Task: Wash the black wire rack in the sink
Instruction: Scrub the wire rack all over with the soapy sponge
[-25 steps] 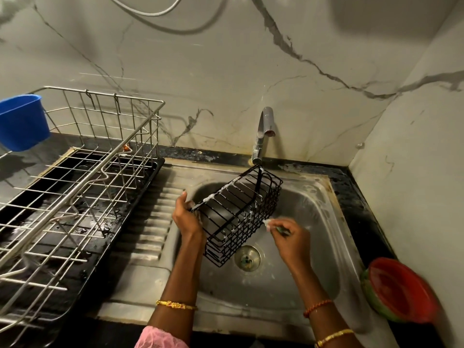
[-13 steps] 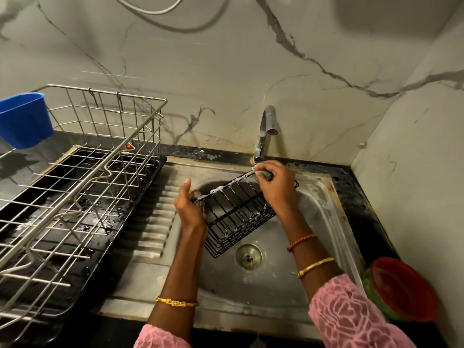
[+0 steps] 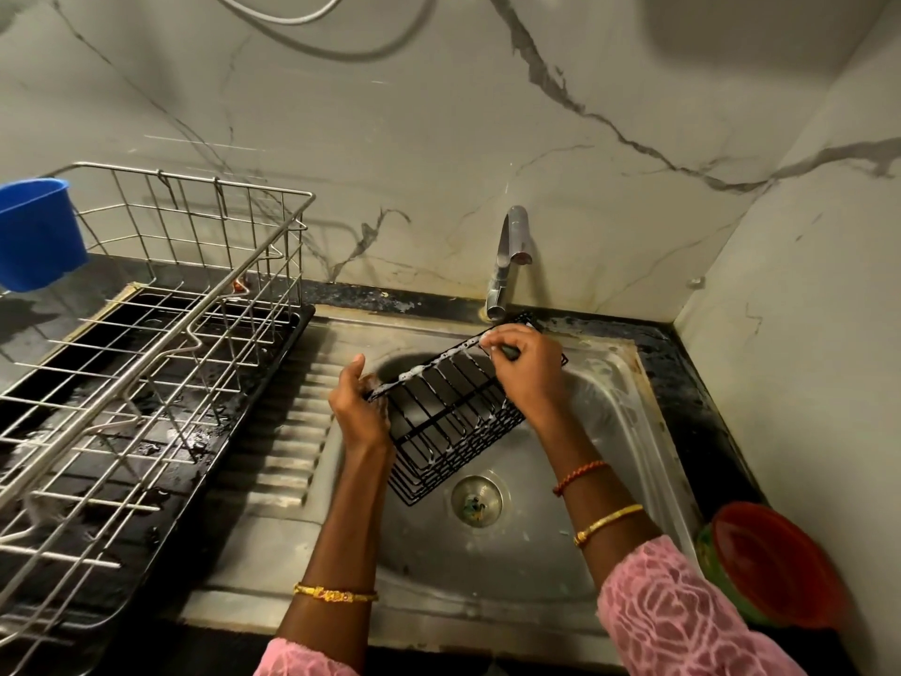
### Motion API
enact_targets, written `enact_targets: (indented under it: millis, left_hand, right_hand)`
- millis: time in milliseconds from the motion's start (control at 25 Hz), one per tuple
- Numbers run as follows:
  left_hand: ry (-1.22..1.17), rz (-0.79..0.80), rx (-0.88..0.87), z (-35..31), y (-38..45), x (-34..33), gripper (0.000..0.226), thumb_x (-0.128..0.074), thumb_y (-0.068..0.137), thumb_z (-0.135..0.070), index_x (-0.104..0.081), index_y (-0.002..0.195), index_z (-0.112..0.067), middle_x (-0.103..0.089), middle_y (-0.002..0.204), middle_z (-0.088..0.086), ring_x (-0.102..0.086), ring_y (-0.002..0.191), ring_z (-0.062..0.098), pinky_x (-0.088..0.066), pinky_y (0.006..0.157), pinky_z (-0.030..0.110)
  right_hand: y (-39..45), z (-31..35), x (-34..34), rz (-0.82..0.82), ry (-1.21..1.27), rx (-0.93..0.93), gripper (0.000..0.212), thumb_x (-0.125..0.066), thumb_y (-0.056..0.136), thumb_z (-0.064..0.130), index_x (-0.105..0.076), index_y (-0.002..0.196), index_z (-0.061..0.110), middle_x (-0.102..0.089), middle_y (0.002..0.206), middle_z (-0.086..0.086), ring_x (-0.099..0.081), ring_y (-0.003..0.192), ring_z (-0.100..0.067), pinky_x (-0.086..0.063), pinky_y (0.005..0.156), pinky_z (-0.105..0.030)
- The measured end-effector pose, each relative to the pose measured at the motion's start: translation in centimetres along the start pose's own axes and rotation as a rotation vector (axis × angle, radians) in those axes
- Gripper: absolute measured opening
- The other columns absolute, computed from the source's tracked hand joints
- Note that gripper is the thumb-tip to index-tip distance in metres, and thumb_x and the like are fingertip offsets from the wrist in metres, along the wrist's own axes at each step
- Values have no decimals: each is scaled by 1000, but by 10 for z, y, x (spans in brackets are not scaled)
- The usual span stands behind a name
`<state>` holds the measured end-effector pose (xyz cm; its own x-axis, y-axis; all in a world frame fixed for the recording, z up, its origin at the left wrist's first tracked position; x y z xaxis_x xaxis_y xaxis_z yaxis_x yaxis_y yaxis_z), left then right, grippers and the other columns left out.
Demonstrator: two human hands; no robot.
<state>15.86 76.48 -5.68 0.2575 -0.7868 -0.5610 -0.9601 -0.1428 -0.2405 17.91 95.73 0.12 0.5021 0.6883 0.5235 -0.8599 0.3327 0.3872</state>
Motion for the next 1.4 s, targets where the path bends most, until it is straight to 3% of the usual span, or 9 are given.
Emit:
enact_targets:
  millis: [120, 280, 360, 560, 760, 960, 1080, 1200, 1400]
  left_hand:
    - [68, -51, -27, 1, 8, 11, 37, -53, 79, -43, -44, 51, -21, -39, 43, -9, -32, 36, 13, -20, 39, 21]
    - [116, -48, -138, -3, 1, 8, 36, -44, 96, -19, -53, 61, -18, -50, 42, -13, -42, 37, 6, -32, 38, 18]
    - [117, -88, -84, 2, 3, 12, 33, -46, 95, -22, -51, 62, -17, -47, 40, -12, -38, 34, 7, -26, 36, 19]
    - [100, -74, -43, -7, 5, 13, 35, -47, 93, -26, -45, 60, -17, -42, 40, -12, -32, 32, 8, -19, 36, 20]
    - [51, -42, -28, -11, 1, 10, 36, -47, 93, -28, -45, 58, -20, -42, 42, -13, -33, 38, 8, -21, 41, 24]
    - [22, -38, -39, -14, 2, 9, 34, -47, 93, -25, -43, 61, -19, -42, 46, -10, -31, 33, 8, -18, 35, 18]
    - [32, -48, -40, -12, 1, 11, 33, -46, 94, -24, -43, 62, -18, -41, 45, -10, -29, 32, 7, -17, 34, 17]
    - [41, -82, -31, -10, 10, 22, 32, -48, 92, -29, -45, 61, -18, -40, 46, -9, -28, 32, 7, -16, 32, 16]
    - [75, -43, 23, -6, 17, 24, 33, -48, 90, -33, -43, 61, -19, -37, 45, -8, -27, 32, 7, -15, 34, 18]
  right_hand:
    - [-21, -15, 5, -69, 16, 0, 14, -64, 80, -6, -69, 93, 0, -67, 96, -3, -60, 84, -8, -44, 74, 0]
    - [-68, -54, 7, -80, -18, -128, 14, -64, 81, -6, -68, 92, 0, -69, 96, -9, -62, 84, -10, -45, 73, 0]
    - [-84, -65, 10, -97, -29, -210, 13, -66, 79, -5, -70, 89, 3, -69, 92, -6, -65, 84, -13, -43, 70, 2]
    - [-38, -24, 33, -337, 25, 7, 15, -66, 78, -7, -67, 92, -2, -65, 93, -5, -62, 82, -13, -46, 73, -2]
    - [14, -5, 14, -124, 22, 12, 13, -64, 77, -7, -70, 84, 3, -69, 91, -8, -62, 81, -11, -47, 75, -6]
    - [5, -1, 9, -84, 39, 88, 16, -64, 79, -7, -70, 90, 2, -68, 93, -3, -62, 83, -7, -47, 79, -5]
    - [0, -10, 9, -79, 6, 6, 16, -65, 79, -6, -70, 92, 2, -69, 95, -5, -62, 84, -8, -45, 75, -2]
    - [-18, -26, 16, -68, -7, -74, 16, -66, 79, -5, -71, 93, 2, -71, 95, -9, -65, 86, -12, -50, 78, -10]
    - [-22, -22, 25, -29, 0, -74, 15, -64, 79, -7, -71, 89, 3, -71, 92, -7, -64, 83, -10, -45, 70, -1]
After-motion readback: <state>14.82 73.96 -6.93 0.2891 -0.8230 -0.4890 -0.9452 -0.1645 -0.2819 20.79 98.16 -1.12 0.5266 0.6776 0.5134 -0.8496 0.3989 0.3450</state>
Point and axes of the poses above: each hand's wrist, its own y-axis towards the middle knuckle, its own x-axis out of the back of the hand, z = x × y, the point moved 5 cm from there along y, towards the middle knuckle
